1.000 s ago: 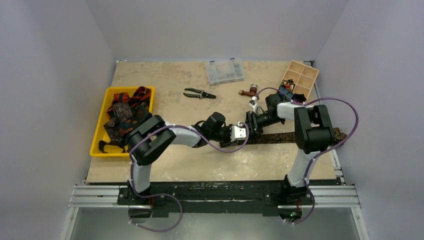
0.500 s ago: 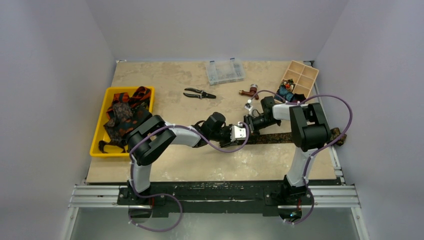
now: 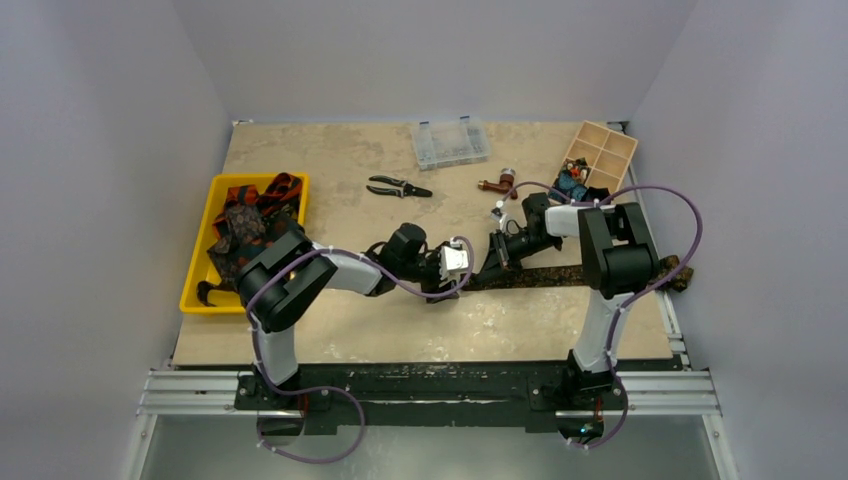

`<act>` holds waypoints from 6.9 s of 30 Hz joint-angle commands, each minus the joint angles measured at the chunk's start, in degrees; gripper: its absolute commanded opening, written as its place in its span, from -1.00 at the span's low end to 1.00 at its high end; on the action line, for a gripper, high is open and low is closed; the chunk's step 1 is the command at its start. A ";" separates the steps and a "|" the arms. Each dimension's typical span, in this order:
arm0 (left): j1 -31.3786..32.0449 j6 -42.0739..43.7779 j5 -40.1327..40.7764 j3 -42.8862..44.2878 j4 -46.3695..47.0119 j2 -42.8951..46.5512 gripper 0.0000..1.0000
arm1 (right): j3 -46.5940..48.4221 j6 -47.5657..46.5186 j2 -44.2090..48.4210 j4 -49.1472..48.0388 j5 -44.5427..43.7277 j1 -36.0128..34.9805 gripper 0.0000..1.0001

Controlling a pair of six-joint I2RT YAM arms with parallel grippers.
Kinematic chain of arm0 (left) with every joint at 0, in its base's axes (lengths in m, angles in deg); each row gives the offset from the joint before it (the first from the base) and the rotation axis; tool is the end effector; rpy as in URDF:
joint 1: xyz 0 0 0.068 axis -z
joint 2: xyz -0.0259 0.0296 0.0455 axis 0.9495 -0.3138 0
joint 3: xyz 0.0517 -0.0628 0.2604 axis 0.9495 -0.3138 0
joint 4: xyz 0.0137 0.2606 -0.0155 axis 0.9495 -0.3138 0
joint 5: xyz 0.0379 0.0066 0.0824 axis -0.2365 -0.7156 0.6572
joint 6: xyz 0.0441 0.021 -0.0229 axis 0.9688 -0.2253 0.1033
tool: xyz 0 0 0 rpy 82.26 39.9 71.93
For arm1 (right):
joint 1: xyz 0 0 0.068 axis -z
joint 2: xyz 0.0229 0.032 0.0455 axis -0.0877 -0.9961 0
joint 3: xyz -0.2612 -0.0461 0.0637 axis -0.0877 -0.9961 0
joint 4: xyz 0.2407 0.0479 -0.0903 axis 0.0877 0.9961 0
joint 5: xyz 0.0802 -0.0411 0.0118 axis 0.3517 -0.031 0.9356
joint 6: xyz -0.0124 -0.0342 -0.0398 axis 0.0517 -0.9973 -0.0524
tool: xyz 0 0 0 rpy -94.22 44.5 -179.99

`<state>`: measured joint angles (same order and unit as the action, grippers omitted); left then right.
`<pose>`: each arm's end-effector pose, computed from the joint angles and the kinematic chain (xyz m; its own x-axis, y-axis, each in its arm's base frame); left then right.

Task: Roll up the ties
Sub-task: Roll the tie at the center of the board.

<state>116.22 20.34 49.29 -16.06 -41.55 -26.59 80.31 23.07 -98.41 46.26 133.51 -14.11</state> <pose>0.2412 -0.2642 0.1237 -0.0511 0.4828 -0.8742 0.9927 0.1202 0.0084 0.3161 0.0789 0.1031 -0.9778 -0.1767 -0.1124 -0.1967 0.5909 0.7824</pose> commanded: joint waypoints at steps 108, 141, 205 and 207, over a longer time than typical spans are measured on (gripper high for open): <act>2.69 -3.21 9.17 2.64 -4.52 -5.82 -0.45 | 5.22 4.24 0.76 1.77 5.31 -3.20 -0.02; 2.21 -13.02 0.64 0.76 22.45 -15.95 0.13 | 8.81 -10.28 -14.10 5.37 -5.08 2.62 -1.00; 0.79 0.35 2.23 -1.77 3.20 -9.90 -0.76 | 8.36 -11.94 -9.35 13.07 -1.50 1.81 -0.28; 0.95 -0.52 3.33 -0.43 1.49 -10.96 -0.78 | 8.58 -11.91 -7.94 12.74 -3.75 1.65 -0.05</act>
<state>117.10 17.70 47.12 -16.26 -24.09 -34.30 88.99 13.67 -109.43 61.14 145.23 -12.54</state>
